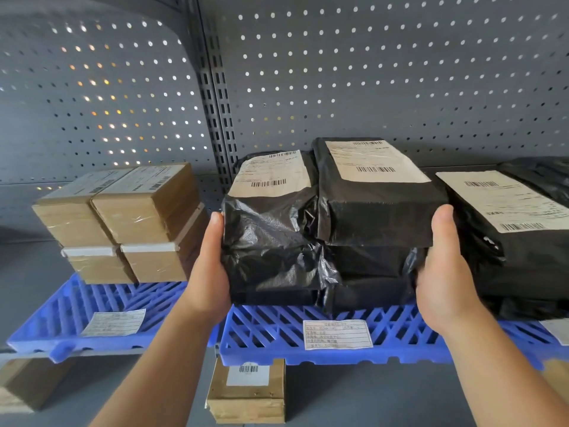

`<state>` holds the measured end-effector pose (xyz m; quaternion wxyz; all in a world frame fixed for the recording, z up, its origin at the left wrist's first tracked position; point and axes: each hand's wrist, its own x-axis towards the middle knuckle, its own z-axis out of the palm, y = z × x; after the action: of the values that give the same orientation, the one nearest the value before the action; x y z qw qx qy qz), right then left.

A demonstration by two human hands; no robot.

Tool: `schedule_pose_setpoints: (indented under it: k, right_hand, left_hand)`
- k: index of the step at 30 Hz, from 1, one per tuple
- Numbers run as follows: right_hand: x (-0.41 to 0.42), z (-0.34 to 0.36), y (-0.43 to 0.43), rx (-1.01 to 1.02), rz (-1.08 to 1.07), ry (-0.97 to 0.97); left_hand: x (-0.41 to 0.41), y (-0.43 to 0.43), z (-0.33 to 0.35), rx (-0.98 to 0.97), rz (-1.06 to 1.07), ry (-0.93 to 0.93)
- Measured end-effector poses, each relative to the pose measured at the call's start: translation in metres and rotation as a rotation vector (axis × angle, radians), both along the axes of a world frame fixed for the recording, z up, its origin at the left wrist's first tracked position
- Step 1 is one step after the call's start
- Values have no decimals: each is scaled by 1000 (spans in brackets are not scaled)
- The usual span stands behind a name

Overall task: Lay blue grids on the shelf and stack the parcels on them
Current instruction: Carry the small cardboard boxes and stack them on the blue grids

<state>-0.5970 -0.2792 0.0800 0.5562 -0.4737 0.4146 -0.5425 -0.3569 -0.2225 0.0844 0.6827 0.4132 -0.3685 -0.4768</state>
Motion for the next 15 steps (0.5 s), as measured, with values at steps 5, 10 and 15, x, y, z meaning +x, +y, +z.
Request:
schedule_pose_setpoints:
  k: [5, 10, 15]
  right_hand:
    - [4, -6, 1, -15, 56, -3]
    - [2, -6, 1, -23, 38, -14]
    - [9, -2, 5, -239, -51, 30]
  left_hand:
    - [3, -6, -3, 6, 26, 2]
    - [9, -9, -6, 34, 25, -7]
    - [14, -4, -22, 60, 48, -90]
